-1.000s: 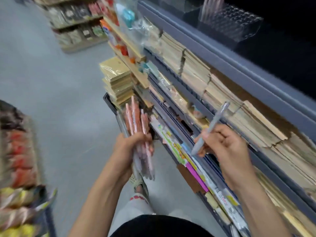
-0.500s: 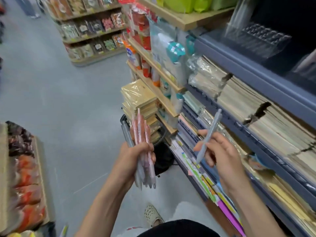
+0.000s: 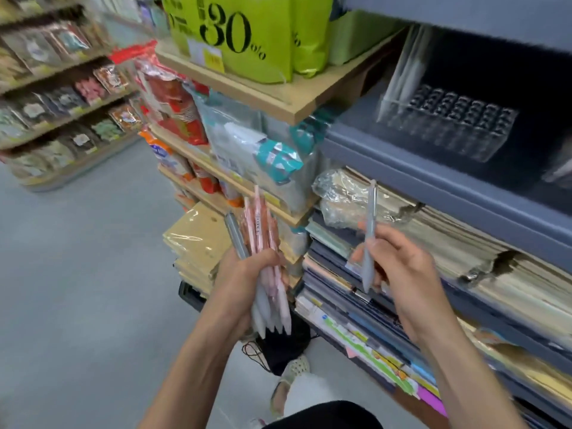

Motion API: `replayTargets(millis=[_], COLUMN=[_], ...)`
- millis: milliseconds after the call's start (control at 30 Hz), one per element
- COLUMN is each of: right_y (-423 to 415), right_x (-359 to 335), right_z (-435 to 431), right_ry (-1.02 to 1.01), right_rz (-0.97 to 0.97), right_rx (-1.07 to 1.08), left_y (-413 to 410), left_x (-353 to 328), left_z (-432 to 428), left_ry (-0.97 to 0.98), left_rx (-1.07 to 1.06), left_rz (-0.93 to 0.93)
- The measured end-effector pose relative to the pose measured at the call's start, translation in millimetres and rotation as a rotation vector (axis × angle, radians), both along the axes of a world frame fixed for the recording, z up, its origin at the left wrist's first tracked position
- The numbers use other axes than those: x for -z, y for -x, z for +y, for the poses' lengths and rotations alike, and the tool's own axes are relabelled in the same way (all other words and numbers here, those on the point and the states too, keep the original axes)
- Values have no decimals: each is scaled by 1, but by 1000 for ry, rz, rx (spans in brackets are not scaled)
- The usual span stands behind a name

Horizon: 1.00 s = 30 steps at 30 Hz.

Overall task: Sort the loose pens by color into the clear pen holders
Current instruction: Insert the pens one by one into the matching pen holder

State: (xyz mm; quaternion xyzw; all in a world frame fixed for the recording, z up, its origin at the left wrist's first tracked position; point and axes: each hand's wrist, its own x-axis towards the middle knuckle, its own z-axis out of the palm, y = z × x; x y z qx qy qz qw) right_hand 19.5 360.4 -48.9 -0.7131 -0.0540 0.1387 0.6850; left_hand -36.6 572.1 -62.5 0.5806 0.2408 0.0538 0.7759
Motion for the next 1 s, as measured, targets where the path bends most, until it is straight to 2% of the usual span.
replayTargets(millis=[267, 500, 733, 1000], right_y=[-41, -66, -105, -151], right_x=[-19, -48, -87, -95], right_z=[24, 17, 12, 20], right_ry=[-104, -119, 23, 175], right_rz=[-80, -268, -499, -571], right_rx=[213, 479, 791, 808], left_y=[-80, -135, -165, -174], left_x=[-25, -53, -58, -47], left_z=[25, 24, 14, 19], left_ry=[101, 113, 148, 203], left_rx=[222, 450, 648, 696], left_rz=[-85, -154, -137, -119])
